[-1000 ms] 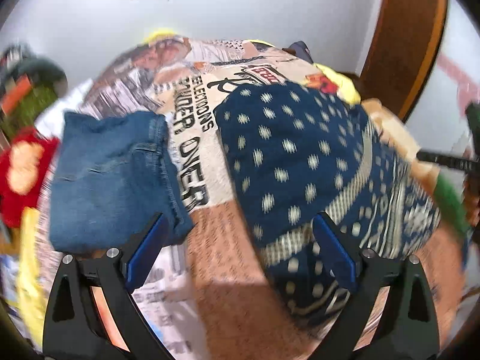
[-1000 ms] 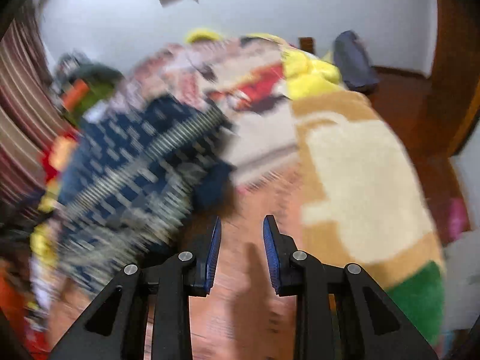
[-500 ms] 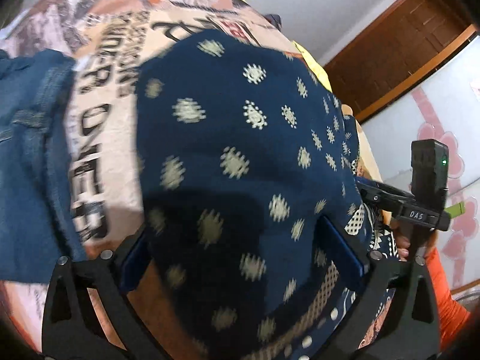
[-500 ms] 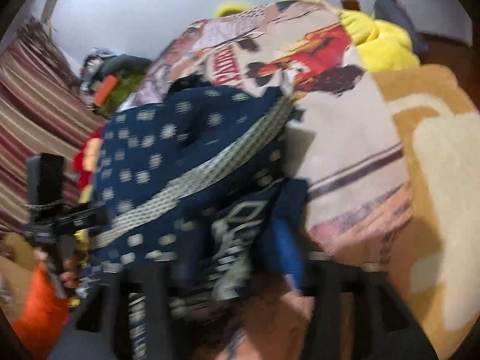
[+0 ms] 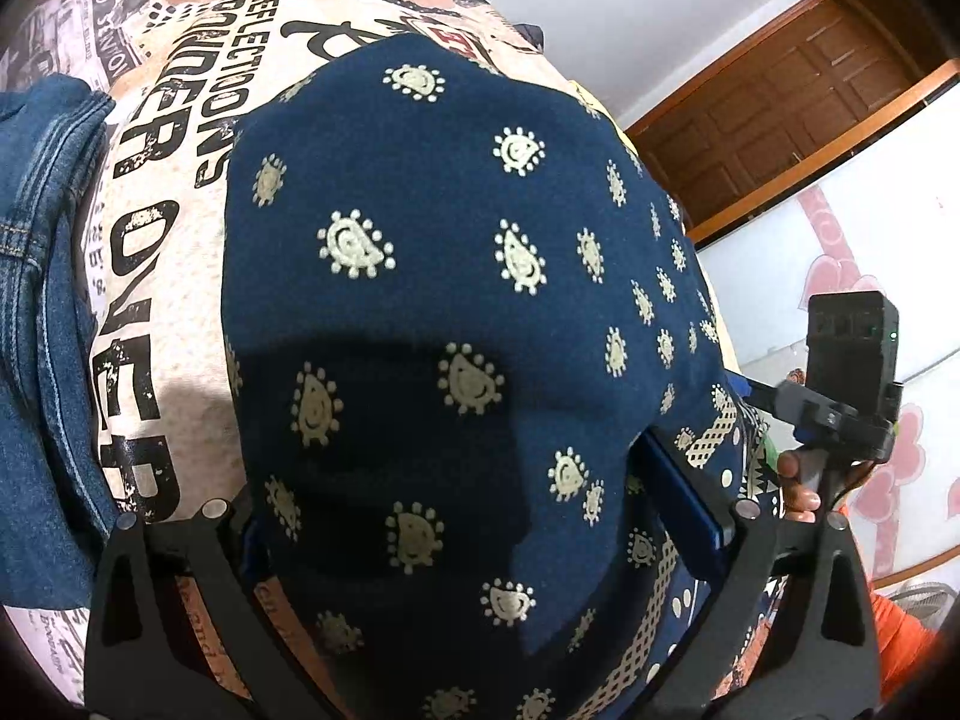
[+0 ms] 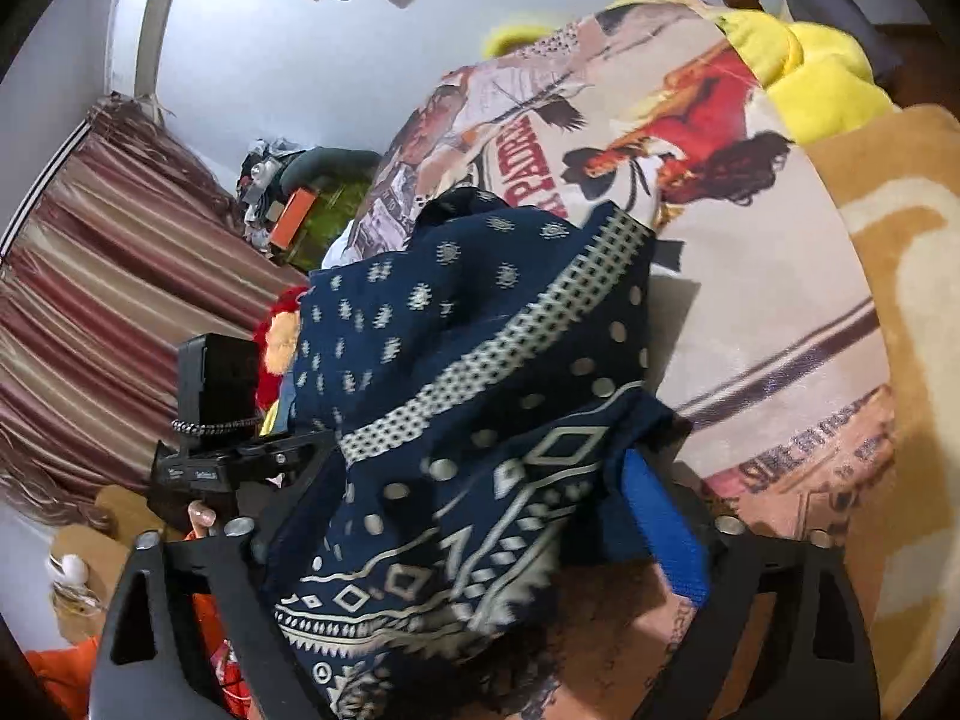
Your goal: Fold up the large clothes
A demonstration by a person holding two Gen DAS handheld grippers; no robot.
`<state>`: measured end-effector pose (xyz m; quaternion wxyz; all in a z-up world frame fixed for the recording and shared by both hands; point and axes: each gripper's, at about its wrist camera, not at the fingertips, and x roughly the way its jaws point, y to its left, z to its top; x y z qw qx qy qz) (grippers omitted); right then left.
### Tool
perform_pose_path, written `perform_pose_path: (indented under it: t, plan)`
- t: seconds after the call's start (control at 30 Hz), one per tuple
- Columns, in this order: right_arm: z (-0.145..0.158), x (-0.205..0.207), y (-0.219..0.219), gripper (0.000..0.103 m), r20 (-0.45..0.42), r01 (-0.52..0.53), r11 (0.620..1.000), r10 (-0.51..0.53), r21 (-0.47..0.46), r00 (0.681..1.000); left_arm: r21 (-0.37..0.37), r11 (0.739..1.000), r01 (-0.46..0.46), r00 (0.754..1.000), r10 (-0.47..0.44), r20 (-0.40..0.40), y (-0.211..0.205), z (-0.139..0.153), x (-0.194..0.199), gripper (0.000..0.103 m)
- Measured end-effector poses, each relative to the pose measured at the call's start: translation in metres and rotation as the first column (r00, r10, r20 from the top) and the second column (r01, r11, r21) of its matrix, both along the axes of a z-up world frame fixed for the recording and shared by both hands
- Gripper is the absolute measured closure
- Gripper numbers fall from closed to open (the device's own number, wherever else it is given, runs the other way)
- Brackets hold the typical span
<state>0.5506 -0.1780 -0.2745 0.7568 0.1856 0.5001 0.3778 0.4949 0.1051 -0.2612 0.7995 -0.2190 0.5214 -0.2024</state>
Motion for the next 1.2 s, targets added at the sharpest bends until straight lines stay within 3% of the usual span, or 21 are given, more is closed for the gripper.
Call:
perform_pose_path:
  t: [0.17,0.27,0.4,0.67,0.83,0.93,1.2]
  plan:
    - [-0.019,0.002,0.031,0.002,-0.060,-0.065,0.995,0.061,-0.074,0.996,0.007,1.000,0.008,1.000,-0.008,-0.013,0.001,0.002,-0.003,0.001]
    - [-0.018,0.003,0.054,0.000,-0.017,-0.081,0.991,0.080,-0.105,0.997,0.020,1.000,0.010,1.000,-0.010,0.005,0.002,0.003,-0.013,0.001]
    - [-0.019,0.014,0.071,0.001,-0.012,-0.082,0.992,0.081,-0.093,0.997,-0.004,1.000,-0.022,1.000,0.023,0.017,0.010,0.003,-0.018,0.008]
    - [-0.013,0.020,0.079,0.054,-0.065,-0.078,0.993,0.072,-0.091,0.995,0.047,0.998,-0.053,0.996,0.049,0.078,0.014,0.025,-0.040,0.040]
    - [0.003,0.011,0.087,0.064,-0.074,-0.061,0.995,0.054,-0.084,0.996,0.191,0.981,-0.025,0.984,-0.010,0.177,0.006,0.068,-0.063,0.053]
    - [0.018,0.004,0.092,0.066,-0.056,-0.055,0.996,0.051,-0.070,0.997,0.254,0.967,-0.020,0.969,-0.044,0.242,0.002,0.099,-0.075,0.054]
    - [0.098,-0.007,0.125,0.068,0.096,-0.049,0.999,0.050,-0.012,0.994,0.266,0.959,-0.101,0.912,-0.017,0.409,0.034,0.177,-0.088,0.054]
